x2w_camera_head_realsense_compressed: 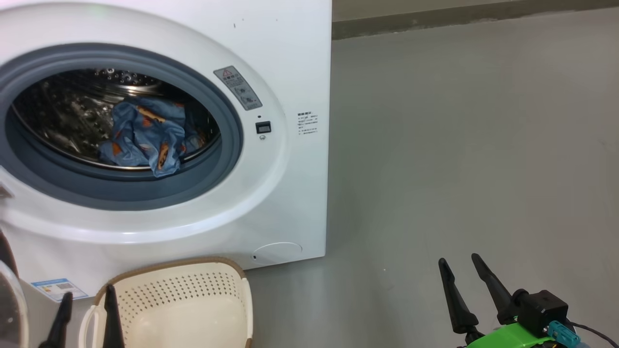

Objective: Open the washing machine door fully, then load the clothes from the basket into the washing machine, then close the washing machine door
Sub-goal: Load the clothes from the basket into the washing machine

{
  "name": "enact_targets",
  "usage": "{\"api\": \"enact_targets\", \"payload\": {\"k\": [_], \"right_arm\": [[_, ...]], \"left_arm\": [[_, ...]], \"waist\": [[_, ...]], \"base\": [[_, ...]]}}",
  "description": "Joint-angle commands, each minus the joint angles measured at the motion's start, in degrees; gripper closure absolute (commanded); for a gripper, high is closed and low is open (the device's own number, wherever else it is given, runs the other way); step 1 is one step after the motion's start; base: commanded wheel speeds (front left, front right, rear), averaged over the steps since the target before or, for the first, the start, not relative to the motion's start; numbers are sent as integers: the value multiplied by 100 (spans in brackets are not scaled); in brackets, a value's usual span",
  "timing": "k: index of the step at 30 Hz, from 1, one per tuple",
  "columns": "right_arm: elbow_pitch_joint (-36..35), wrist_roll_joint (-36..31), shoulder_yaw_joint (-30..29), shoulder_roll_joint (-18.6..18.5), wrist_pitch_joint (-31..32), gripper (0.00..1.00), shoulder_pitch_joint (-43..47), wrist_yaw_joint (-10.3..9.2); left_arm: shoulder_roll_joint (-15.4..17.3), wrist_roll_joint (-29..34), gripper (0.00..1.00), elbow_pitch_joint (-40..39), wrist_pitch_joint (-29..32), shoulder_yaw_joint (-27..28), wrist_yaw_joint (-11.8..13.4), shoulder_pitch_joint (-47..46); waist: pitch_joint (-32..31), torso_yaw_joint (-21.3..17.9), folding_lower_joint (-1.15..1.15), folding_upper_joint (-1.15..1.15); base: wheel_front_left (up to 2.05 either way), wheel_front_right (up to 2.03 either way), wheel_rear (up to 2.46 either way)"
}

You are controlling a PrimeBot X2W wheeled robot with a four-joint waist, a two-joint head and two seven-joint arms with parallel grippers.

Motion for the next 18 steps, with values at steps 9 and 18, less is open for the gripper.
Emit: {"api": "enact_targets", "payload": {"k": [9, 18], "right_arm": [[-205, -134, 91, -6, -27, 0, 8, 35], [-240, -162, 74, -6, -27, 0, 27, 35]], "left_arm": [[-9, 76, 0, -353, -21, 65, 80, 251], [-14, 223, 0, -410, -21, -22, 104, 383]], "waist": [[-73, 31, 0, 0], [-96, 43, 0, 0]], "base": [[0, 0, 0], [0, 0, 0]]}}
